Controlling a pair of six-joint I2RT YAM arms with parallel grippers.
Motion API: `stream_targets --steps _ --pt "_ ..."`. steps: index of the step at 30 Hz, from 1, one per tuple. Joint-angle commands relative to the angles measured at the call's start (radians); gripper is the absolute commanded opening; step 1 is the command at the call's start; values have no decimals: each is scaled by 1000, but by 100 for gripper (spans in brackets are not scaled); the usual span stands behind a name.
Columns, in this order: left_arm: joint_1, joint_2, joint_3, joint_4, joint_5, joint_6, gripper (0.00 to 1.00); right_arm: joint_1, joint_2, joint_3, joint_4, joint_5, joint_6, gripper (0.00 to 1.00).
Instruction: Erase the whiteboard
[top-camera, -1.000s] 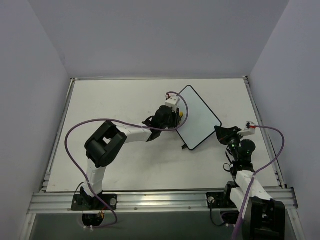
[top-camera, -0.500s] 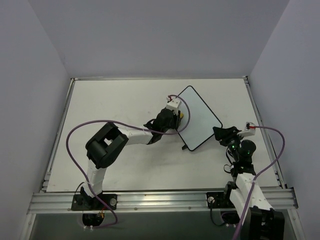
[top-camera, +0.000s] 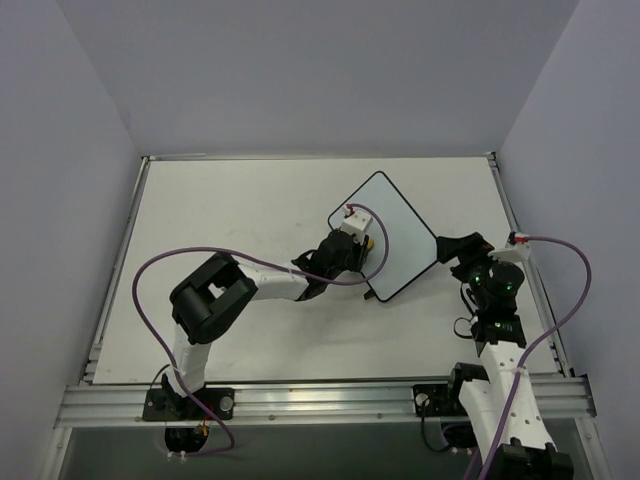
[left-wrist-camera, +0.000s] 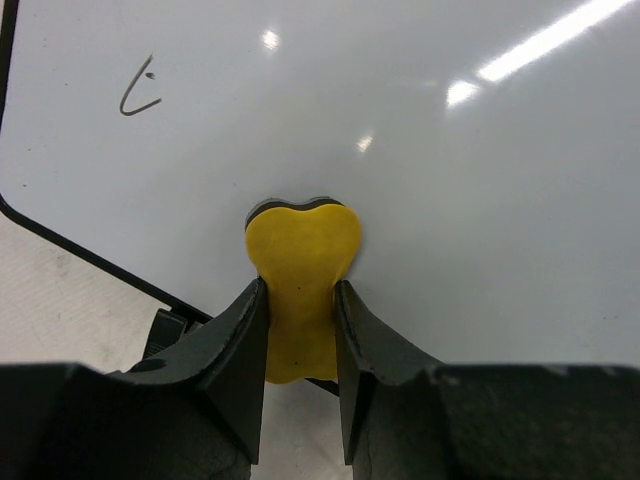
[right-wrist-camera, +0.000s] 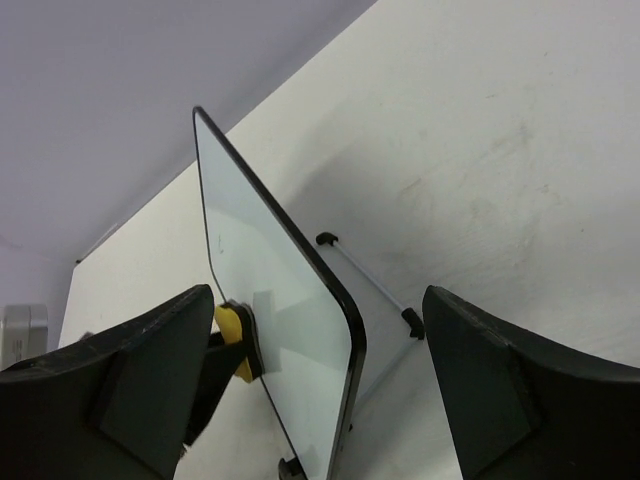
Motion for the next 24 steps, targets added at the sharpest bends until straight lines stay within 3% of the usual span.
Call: stream_targets --steps 1,5,9,13,17,24 --pt "-28 -35 -9 7 69 8 2 4 48 135 -88 105 -6 81" --pt "-30 -35 -1 7 83 8 2 4 201 293 -88 118 -15 86" --pt "-28 -38 5 0 94 8 2 4 510 566 -163 38 -57 82" --pt "-19 -56 25 -22 124 12 2 12 744 799 -284 -86 -150 76" --pt "-4 -69 34 -29 158 12 2 15 928 1030 -431 -143 -296 60" --pt "18 -69 59 -44 193 0 2 18 1149 1151 -461 -309 -422 57"
